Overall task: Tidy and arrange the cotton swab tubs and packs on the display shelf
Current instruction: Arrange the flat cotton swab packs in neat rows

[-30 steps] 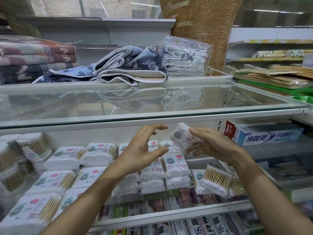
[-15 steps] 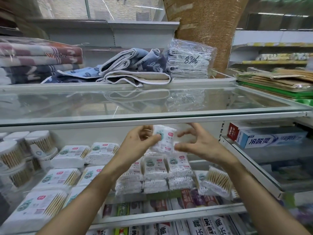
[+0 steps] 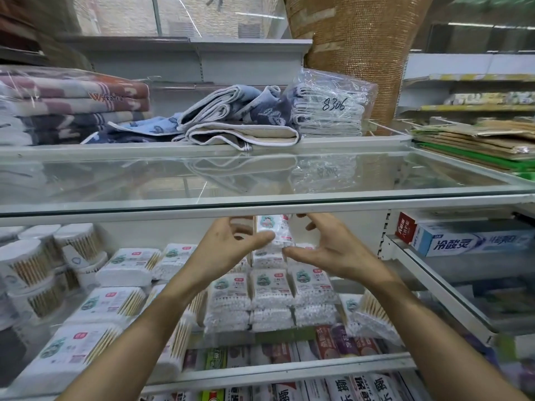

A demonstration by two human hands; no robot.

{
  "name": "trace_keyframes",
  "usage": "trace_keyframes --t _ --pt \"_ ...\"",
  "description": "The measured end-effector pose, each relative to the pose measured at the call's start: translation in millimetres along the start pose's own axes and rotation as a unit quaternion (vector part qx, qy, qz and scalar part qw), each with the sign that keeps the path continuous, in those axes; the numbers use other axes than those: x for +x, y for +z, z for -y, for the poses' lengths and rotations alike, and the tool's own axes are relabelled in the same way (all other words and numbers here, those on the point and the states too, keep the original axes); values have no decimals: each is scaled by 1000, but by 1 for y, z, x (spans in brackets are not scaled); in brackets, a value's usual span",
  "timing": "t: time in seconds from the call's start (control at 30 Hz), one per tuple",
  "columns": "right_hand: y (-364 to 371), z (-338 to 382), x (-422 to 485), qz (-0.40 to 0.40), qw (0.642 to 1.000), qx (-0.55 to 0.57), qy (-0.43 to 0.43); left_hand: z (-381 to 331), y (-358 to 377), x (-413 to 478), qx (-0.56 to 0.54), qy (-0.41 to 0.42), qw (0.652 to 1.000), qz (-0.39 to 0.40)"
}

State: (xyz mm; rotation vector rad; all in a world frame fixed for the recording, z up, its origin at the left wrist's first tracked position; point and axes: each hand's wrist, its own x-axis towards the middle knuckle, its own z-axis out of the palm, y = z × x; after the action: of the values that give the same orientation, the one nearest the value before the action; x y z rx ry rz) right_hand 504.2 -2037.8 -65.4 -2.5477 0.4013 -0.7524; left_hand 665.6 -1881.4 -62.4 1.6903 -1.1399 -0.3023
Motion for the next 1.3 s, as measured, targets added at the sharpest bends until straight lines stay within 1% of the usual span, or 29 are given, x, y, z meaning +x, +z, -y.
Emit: trace_keyframes --t 0.1,0.2,0.27,0.43,0.5,0.6,0.67,0.8,0.87,0.93,1.0,1.07,1.2,1.3 --pt "3 7 8 14 1000 1 -3 7 -17 0 148 21 989 21" --pt "13 12 22 53 998 34 1 16 -33 4 249 51 967 15" --pt "24 15 32 77 996 35 3 25 -42 7 275 67 959 16" --pt "51 22 56 123 992 -7 -5 46 -54 11 318 64 946 21" --pt "60 23 62 133 991 -31 -11 54 -55 11 355 72 932 14" --pt "72 21 66 143 988 -58 -14 63 -54 10 424 78 902 15" --pt "77 19 67 150 986 -68 -14 67 -52 10 438 77 896 14" --pt "78 16 65 151 985 -79 -23 73 -48 11 438 76 895 18" --pt "73 15 60 135 988 -73 -16 72 -49 9 423 84 902 13" --pt "62 11 51 91 995 -48 0 64 -48 6 369 117 922 -4" --pt "46 6 38 48 998 -20 18 49 -39 2 277 142 950 -25" --pt "25 0 25 24 999 -12 39 33 -25 -1 199 156 967 -34" --pt "-10 -19 -9 29 995 -23 90 9 12 -3 88 163 983 -8" --pt "-27 -32 -39 66 988 -48 128 5 39 2 67 174 982 21"
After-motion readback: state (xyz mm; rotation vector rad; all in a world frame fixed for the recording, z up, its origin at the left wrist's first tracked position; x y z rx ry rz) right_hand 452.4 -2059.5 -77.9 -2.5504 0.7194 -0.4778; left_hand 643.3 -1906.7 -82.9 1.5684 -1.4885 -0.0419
